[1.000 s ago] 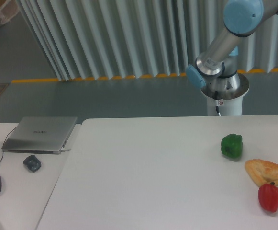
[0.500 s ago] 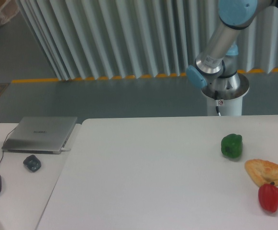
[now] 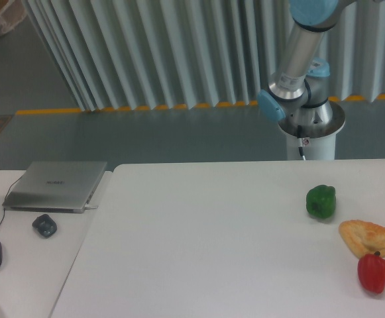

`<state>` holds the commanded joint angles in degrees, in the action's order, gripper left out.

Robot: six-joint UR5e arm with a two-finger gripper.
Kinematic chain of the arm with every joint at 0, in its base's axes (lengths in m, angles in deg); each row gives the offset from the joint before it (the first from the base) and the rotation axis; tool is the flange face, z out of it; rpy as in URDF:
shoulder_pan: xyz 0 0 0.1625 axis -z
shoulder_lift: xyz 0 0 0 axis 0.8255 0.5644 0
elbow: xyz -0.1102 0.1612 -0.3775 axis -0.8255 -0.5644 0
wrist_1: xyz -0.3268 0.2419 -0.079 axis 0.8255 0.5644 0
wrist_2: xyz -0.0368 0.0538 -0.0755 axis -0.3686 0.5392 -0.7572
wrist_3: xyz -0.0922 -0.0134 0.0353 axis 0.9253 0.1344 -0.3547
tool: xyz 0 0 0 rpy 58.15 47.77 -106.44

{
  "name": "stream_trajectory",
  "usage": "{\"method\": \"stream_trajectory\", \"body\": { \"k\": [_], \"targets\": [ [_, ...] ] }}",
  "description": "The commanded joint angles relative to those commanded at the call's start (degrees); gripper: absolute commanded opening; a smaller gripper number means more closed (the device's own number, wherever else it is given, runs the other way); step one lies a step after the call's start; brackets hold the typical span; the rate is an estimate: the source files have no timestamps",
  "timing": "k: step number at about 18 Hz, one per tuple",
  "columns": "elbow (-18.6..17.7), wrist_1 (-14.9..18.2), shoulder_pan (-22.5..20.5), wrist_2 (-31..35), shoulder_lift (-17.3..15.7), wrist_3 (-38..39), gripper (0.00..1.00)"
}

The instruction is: Place the yellow pepper on the table

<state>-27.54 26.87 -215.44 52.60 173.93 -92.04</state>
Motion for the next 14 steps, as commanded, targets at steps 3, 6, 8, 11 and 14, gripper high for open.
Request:
{"method": "stream_trajectory", "body": {
  "k": [3, 6, 8, 11, 14],
  "targets": [
    [-0.1, 2.2, 2.3, 1.2, -0.5, -1.2, 0.24],
    [-1.5, 3.4, 3.2, -2.7, -2.5, -5.4, 0.24],
    [-2.3, 3.4, 5.0, -3.8, -3.1, -4.9, 0.24],
    [-4.5, 3.3, 9.1, -3.7, -3.3, -3.0, 0.24],
    [-5.5, 1.8, 12.3, -3.8, -3.3, 1.3, 0.24]
  ]
}}
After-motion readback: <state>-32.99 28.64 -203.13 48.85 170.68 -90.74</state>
